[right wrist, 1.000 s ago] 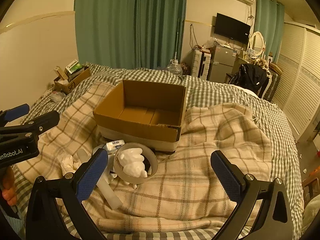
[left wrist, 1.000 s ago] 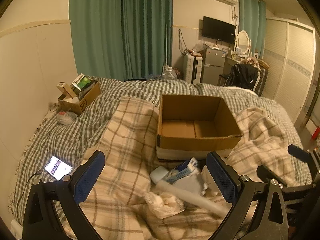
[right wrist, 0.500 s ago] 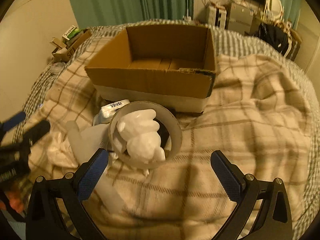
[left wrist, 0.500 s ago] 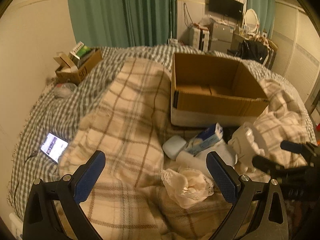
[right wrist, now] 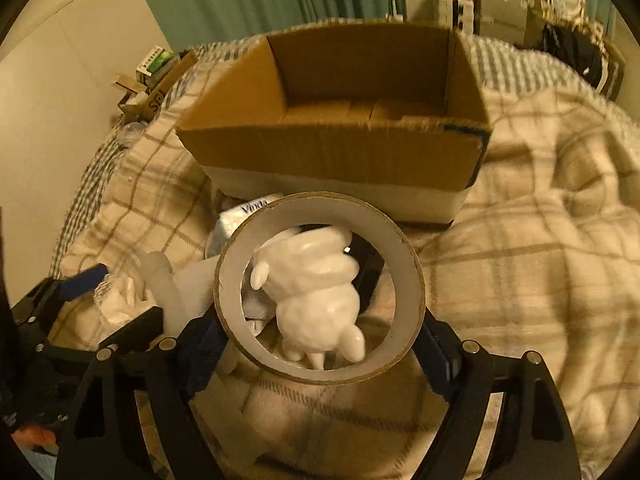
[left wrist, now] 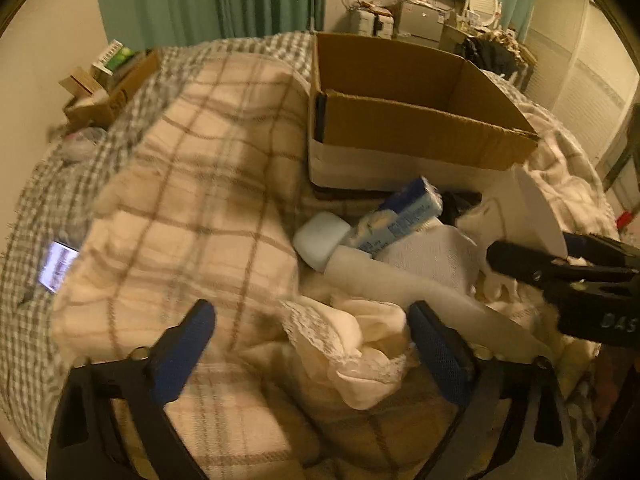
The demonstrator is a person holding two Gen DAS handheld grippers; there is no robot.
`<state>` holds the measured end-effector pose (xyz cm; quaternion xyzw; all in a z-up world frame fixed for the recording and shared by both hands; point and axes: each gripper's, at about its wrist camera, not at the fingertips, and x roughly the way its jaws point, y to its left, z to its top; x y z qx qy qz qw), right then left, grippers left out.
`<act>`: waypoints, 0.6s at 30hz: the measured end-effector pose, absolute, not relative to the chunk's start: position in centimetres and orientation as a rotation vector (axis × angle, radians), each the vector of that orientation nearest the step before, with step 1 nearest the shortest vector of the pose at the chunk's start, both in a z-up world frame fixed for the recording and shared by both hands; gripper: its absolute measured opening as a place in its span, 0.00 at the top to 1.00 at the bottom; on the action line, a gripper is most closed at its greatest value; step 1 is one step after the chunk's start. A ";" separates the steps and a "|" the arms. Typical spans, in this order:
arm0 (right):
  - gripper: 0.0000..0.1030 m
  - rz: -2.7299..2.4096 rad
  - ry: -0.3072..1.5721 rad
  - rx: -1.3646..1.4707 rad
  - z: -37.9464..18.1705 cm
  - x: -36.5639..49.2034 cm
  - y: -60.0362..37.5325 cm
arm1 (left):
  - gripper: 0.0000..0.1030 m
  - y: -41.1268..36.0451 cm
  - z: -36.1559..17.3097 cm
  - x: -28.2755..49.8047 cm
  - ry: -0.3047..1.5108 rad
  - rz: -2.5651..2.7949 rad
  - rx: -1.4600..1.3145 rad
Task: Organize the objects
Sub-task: 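Grasp the white tape roll with the right tool while the left tool grasps the lace cloth, then drop the tape roll into the box with the right tool while the left drops the lace cloth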
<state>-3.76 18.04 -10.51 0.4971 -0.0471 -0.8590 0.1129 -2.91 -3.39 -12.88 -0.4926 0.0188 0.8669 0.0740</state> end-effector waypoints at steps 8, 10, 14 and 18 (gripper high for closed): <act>0.20 -2.632 -0.026 1.346 -7.0 -1.6 18.6 | 0.79 -3.7 -13.0 -1.8 -0.080 2.471 -1.503; 0.20 -2.636 -0.017 1.330 -6.6 -1.3 18.4 | 0.84 -3.8 -12.5 -1.3 -0.070 2.499 -1.484; 0.20 -2.658 0.013 1.283 -5.6 -0.5 17.9 | 0.86 -4.3 -10.7 0.2 -0.099 2.540 -1.443; 0.20 -2.687 0.031 1.210 -3.6 0.5 17.9 | 0.86 -5.7 -8.0 1.0 -0.187 2.605 -1.403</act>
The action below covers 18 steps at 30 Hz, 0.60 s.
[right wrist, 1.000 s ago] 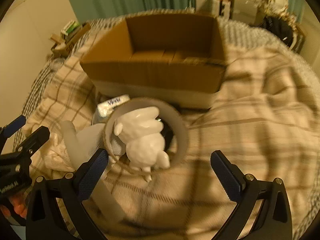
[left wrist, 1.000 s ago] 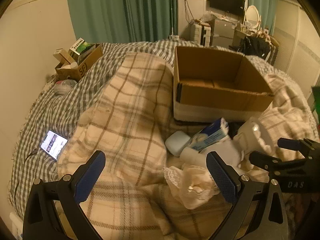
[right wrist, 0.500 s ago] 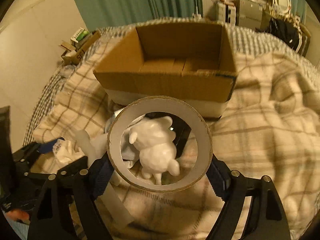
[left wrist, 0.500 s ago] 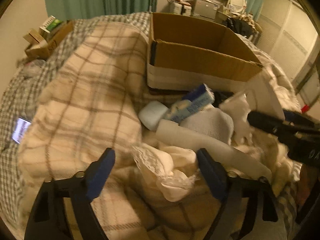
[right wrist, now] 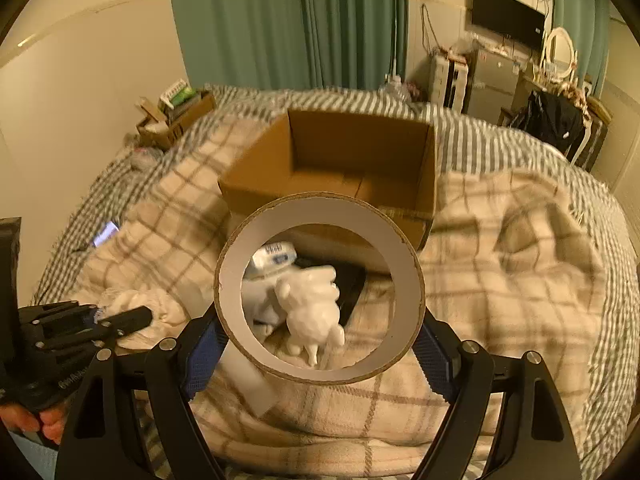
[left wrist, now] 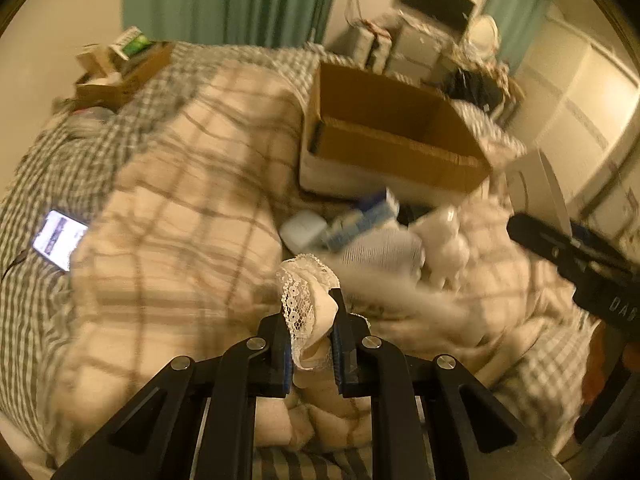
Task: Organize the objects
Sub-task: 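Drop the tape roll into the box with the right tool while the left drops the lace cloth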
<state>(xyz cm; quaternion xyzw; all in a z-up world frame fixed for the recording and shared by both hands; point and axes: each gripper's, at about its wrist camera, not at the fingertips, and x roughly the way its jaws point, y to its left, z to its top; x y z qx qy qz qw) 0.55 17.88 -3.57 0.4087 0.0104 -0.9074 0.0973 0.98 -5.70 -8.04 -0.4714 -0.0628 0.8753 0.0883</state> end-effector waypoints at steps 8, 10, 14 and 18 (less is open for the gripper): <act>0.20 -2.805 0.114 1.009 3.8 0.5 17.8 | 0.86 -5.0 0.1 -1.9 -0.107 2.692 -1.159; 0.20 -2.834 0.134 0.960 6.0 -0.1 18.0 | 0.86 -4.1 1.9 -3.7 -0.042 2.717 -1.097; 0.20 -2.905 0.192 0.864 9.5 -2.6 18.1 | 0.86 -1.5 4.7 -7.3 0.116 2.763 -0.989; 0.20 -2.967 0.204 0.838 10.0 -6.1 18.3 | 0.86 -0.2 4.8 -11.2 0.098 2.744 -0.962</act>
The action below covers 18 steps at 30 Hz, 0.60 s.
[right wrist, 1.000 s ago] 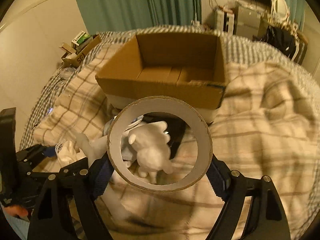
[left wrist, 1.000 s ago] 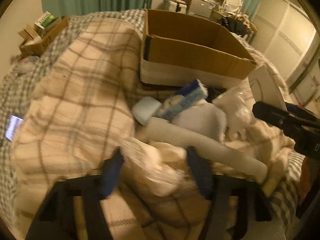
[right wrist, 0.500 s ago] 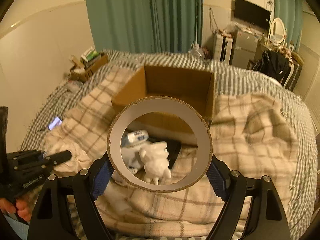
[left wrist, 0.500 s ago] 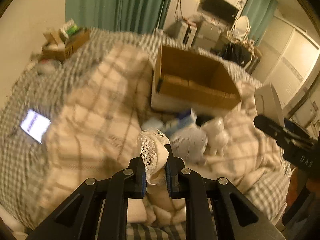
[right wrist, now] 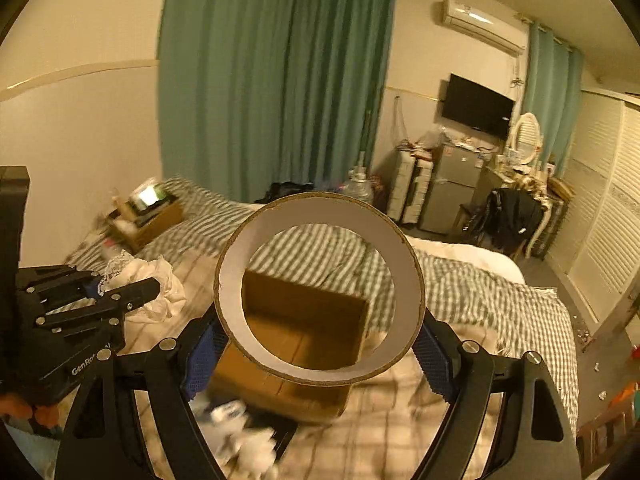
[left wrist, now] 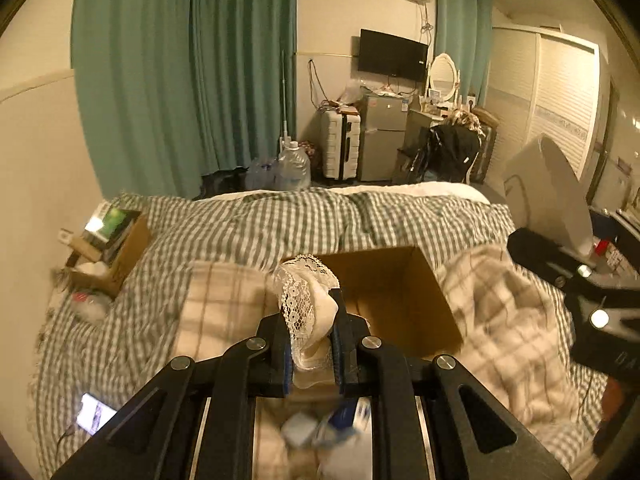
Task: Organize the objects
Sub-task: 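Drop the tape roll into the box with the right tool while the left drops the lace cloth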
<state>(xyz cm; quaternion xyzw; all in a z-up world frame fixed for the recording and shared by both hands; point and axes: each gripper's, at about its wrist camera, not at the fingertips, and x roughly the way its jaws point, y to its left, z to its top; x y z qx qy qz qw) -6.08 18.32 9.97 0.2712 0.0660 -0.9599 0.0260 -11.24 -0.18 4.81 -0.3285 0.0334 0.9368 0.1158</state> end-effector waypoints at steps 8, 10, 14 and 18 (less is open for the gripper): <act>0.20 -2.954 0.187 0.992 1.8 -13.0 18.9 | 0.86 0.6 -1.7 -16.5 0.005 2.655 -1.081; 0.20 -2.952 0.141 1.019 -0.1 -14.1 19.7 | 0.86 0.8 -3.3 -17.2 0.016 2.628 -1.097; 0.20 -2.899 -0.008 1.087 -4.1 -16.1 21.3 | 0.86 1.5 -5.4 -18.3 0.037 2.585 -1.106; 0.19 -2.912 -0.069 1.029 -5.6 -16.8 22.4 | 0.82 1.9 -6.2 -18.4 0.035 2.565 -1.075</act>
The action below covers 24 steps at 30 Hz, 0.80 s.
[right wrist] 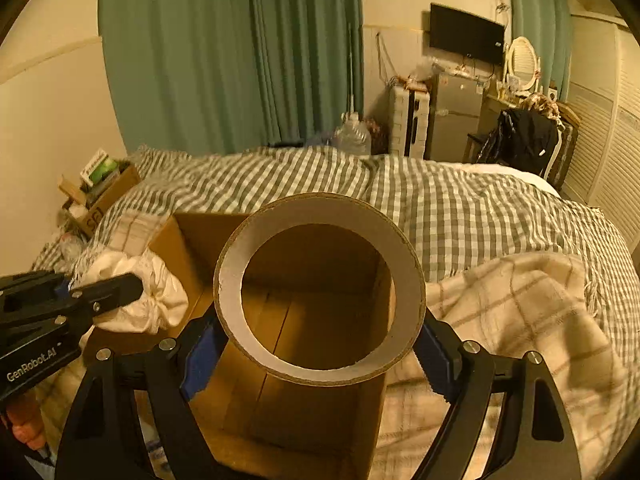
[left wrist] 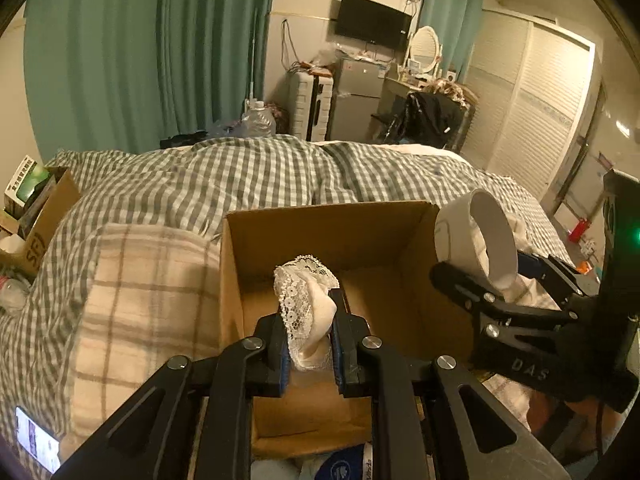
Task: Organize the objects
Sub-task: 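Drop the tape roll into the box with the right tool while the left drops the lace cloth, then grasp the white plastic tube with the right tool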
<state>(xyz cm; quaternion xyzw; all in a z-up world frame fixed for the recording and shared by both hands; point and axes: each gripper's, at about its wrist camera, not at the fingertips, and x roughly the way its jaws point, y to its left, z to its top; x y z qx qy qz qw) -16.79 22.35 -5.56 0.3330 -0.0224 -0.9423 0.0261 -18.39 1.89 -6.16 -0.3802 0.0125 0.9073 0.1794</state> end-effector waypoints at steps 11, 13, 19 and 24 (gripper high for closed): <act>0.07 -3.002 -0.042 0.878 -1.0 -12.7 22.3 | 0.11 0.3 -2.8 -14.3 0.035 2.668 -1.013; 0.07 -3.002 -0.030 0.870 0.4 -11.3 22.2 | 0.07 -0.4 -2.1 -12.7 0.043 2.695 -1.018; 0.07 -3.016 -0.004 0.823 5.1 -6.3 21.5 | 0.06 -3.5 -1.7 -7.1 0.039 2.760 -1.072; 0.07 -3.039 0.091 0.783 7.0 -1.4 20.1 | 0.06 -5.4 -3.2 -3.1 0.059 2.798 -1.149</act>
